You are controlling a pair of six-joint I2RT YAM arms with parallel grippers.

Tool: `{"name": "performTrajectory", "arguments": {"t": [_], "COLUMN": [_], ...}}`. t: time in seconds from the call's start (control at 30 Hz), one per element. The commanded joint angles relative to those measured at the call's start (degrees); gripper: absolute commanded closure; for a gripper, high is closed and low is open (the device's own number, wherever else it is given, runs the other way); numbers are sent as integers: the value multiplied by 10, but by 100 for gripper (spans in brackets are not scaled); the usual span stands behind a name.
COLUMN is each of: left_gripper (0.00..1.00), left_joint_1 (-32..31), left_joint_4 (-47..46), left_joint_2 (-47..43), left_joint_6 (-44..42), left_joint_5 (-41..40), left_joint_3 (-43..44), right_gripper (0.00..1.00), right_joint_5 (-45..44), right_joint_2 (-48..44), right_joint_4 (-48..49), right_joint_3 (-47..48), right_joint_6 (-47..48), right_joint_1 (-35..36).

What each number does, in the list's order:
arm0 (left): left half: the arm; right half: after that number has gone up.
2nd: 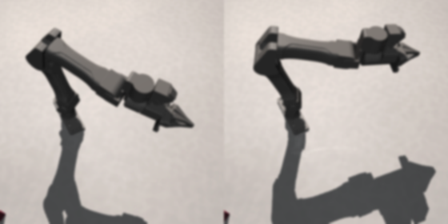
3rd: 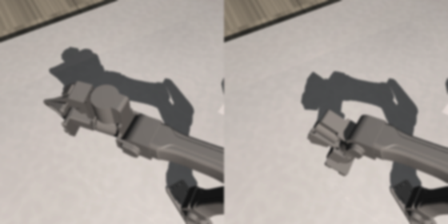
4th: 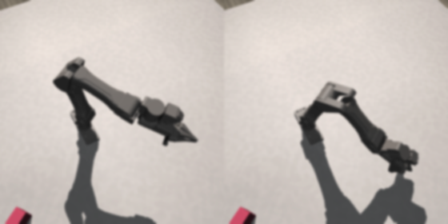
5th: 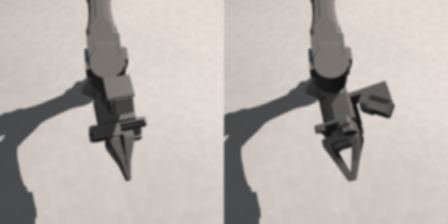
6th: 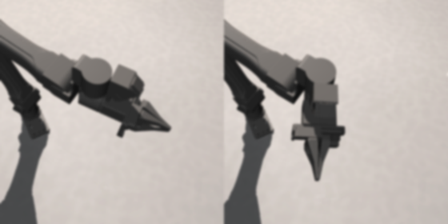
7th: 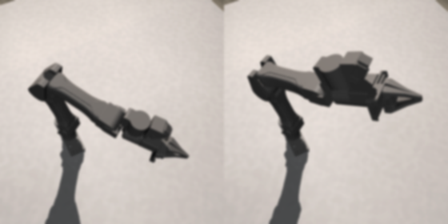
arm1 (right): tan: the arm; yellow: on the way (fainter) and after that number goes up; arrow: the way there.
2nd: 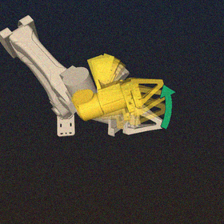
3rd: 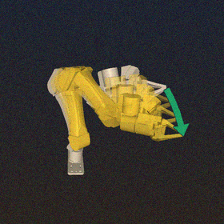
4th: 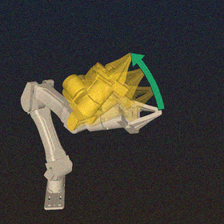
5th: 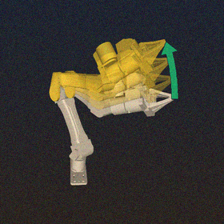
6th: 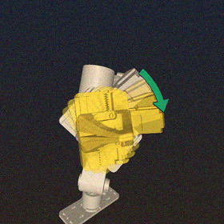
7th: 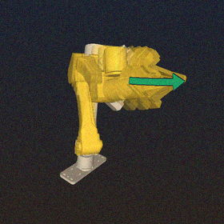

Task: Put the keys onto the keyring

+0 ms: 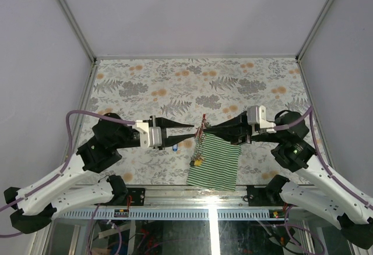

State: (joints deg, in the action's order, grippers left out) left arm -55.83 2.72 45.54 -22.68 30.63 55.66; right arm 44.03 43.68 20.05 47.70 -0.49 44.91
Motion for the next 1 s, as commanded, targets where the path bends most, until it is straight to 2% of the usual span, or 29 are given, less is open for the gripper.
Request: {"name": "performTrajectory", "arguments": {"t": [0.0, 0.2, 0.67, 0.97], "left_gripper": [72, 72, 76, 88], "left_joint_1": [-2, -2, -2, -2], "left_joint_4": [-128, -163, -157, -151], "left_joint_2": [-9, 7, 37, 45], "left_joint_6": [65, 88, 87, 84], "left_joint_5": [-11, 9, 32, 40], "left_joint_3": [-18, -28, -23, -16], "right_gripper": [100, 100, 100, 100], "right_joint_5": [-8, -1, 6, 8], "right_joint_2": [-15, -15, -14, -14], "right_joint_4": [14, 15, 16, 17], "right_joint_3": [36, 38, 37, 34], "right_joint_6": [36, 38, 38, 37], "right_joint_1": [4, 4, 4, 4]}}
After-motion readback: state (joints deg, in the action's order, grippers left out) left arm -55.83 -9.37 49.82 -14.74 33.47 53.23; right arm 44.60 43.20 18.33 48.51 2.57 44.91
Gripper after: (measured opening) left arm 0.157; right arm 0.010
